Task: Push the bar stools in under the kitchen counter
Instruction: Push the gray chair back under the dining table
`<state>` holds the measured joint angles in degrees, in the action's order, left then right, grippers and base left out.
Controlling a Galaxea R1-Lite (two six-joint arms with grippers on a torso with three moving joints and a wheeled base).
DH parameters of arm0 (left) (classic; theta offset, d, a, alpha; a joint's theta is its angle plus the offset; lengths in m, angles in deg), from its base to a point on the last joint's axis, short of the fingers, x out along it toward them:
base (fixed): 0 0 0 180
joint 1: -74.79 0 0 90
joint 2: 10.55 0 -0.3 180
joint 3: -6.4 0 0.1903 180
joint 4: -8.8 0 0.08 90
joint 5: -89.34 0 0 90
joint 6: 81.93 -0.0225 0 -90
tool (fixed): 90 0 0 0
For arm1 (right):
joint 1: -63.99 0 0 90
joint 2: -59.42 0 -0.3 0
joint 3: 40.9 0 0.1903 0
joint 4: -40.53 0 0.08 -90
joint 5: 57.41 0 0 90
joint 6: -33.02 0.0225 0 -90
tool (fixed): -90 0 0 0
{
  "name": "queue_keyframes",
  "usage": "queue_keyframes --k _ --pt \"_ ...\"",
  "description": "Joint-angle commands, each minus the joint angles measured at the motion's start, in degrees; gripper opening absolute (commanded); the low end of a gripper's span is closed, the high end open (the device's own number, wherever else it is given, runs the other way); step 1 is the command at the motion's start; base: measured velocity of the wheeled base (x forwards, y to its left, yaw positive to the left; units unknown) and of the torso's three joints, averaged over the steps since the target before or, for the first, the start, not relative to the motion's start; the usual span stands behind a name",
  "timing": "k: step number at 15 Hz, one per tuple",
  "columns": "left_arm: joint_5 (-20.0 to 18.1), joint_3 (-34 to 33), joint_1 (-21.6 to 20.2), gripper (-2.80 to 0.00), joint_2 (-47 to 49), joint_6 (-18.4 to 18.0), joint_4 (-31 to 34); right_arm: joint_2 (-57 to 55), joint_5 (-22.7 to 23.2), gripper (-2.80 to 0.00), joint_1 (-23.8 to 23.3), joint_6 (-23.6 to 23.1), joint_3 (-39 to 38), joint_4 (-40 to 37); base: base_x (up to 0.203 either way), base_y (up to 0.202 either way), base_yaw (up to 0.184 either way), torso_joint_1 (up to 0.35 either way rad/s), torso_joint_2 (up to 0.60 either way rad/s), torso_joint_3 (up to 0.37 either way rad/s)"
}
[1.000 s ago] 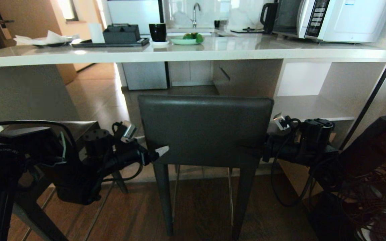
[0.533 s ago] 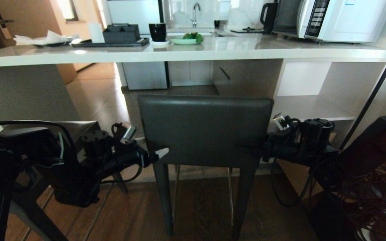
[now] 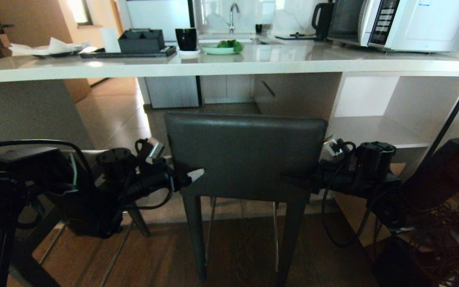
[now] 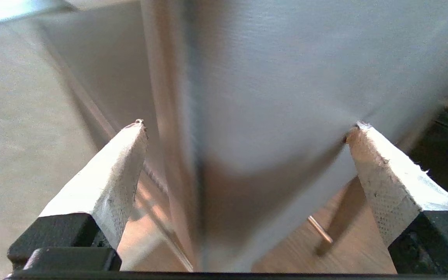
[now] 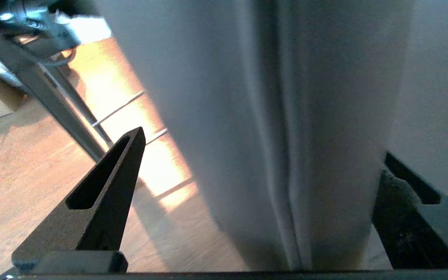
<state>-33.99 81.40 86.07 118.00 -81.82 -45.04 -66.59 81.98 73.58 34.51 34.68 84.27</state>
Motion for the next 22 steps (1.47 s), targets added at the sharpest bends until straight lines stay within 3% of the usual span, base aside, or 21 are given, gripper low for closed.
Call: queue_keyframes --k 1,11,15,22 --pt "-0.6 0.65 0.01 0.0 0.03 0.07 -0.27 0.15 0.26 0.0 -0.01 0.0 0.32 0.51 0.194 0.0 -0.001 0.015 0.01 -0.007" --pt "-0.56 0.56 1.26 0.0 0.24 -0.01 -0.66 0.07 0.26 0.0 -0.01 -0.08 0.13 0.57 0.191 0.0 0.002 0.003 0.0 0.003" --pt "-0.6 1.11 1.46 0.0 0.3 0.07 -0.66 -0.02 0.17 0.0 -0.19 0.01 0.17 0.56 0.036 0.0 0.0 0.0 0.0 0.001" --pt "-0.86 1.19 3.79 0.0 -0.15 0.51 -0.73 -2.4 -8.36 0.0 -2.27 -0.25 8.08 -4.63 0.0 0.0 0.0 0.0 0.0 0.0"
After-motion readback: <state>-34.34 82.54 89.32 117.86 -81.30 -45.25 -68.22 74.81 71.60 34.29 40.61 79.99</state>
